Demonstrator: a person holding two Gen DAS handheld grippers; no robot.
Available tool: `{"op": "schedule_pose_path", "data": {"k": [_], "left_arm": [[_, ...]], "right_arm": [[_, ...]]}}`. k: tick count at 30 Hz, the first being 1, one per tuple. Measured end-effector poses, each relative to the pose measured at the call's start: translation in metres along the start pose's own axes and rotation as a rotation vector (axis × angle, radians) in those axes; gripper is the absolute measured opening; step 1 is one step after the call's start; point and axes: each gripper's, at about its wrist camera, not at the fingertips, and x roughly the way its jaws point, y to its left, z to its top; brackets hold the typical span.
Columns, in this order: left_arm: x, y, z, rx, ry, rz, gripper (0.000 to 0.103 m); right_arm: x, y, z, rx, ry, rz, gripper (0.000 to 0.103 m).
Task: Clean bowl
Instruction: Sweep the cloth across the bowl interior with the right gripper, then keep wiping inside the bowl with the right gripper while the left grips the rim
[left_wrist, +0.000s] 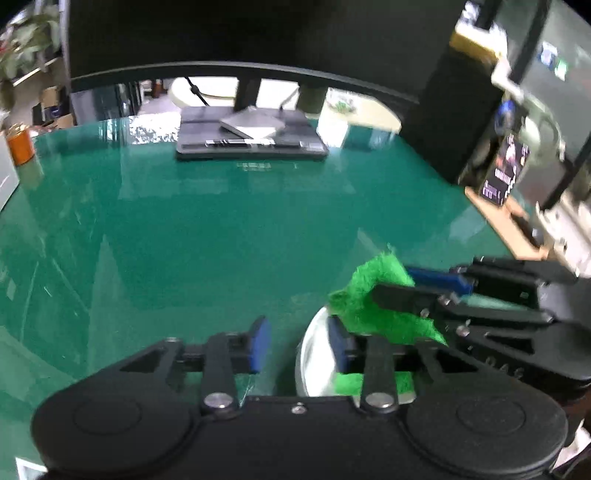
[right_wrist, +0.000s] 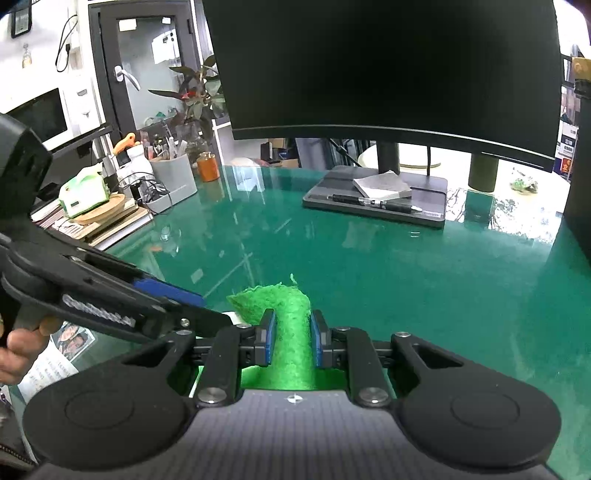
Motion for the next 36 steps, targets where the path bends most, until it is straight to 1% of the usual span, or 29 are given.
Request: {"op": "schedule_pose_path", "data": {"k": [1,2,4,5,9,10,13,17,22,25,32,36], "left_arm": [[0.003,-0.004,-0.001,0.029,0.012,0.006,0.016],[0.006,-0.008,-0.002,0.058,0.025,0.012,0.011],[0.008,-0.015,-0.004,0.110,0.030,0.021,0.011],[0.009,-0.015,-0.006,0.111,0.033,0.019,0.010],[0.012,-0.011,-0.004,0.068,0.039,-0.008,0.011],[0.014,-0.012,-0.003,0.070,0.039,-0.006,0.011],[0.016,-0.016,-0.005,0.080,0.036,0.019,0.011],[0.015,-0.016,-0.008,0.031,0.031,0.030,0.011],[0.014,-0.019,-0.011,0.016,0.021,0.054,0.011],[0.013,-0.020,-0.012,0.009,0.021,0.062,0.011],[0.013,-0.024,-0.013,0.012,0.025,0.083,0.011],[0.012,-0.026,-0.013,0.010,0.023,0.091,0.011]], "right_arm": [[0.000,0.000,0.000,0.001,0.000,0.000,0.020],[0.000,0.000,0.000,0.003,0.001,0.000,0.020],[0.001,-0.001,-0.001,0.007,0.005,-0.001,0.020],[0.002,-0.001,-0.002,0.009,0.008,-0.002,0.021],[0.005,-0.001,-0.004,0.010,0.007,-0.005,0.022],[0.006,-0.001,-0.003,0.012,0.008,-0.008,0.022],[0.012,0.000,-0.001,0.004,0.002,-0.010,0.022],[0.013,0.001,0.001,-0.014,-0.005,-0.021,0.021],[-0.002,-0.009,-0.012,0.012,0.027,-0.066,0.021],[-0.009,-0.011,-0.017,0.019,0.038,-0.076,0.021],[0.010,-0.002,-0.002,-0.010,0.003,-0.067,0.021],[0.006,-0.008,-0.008,-0.009,0.026,-0.083,0.021]]}}
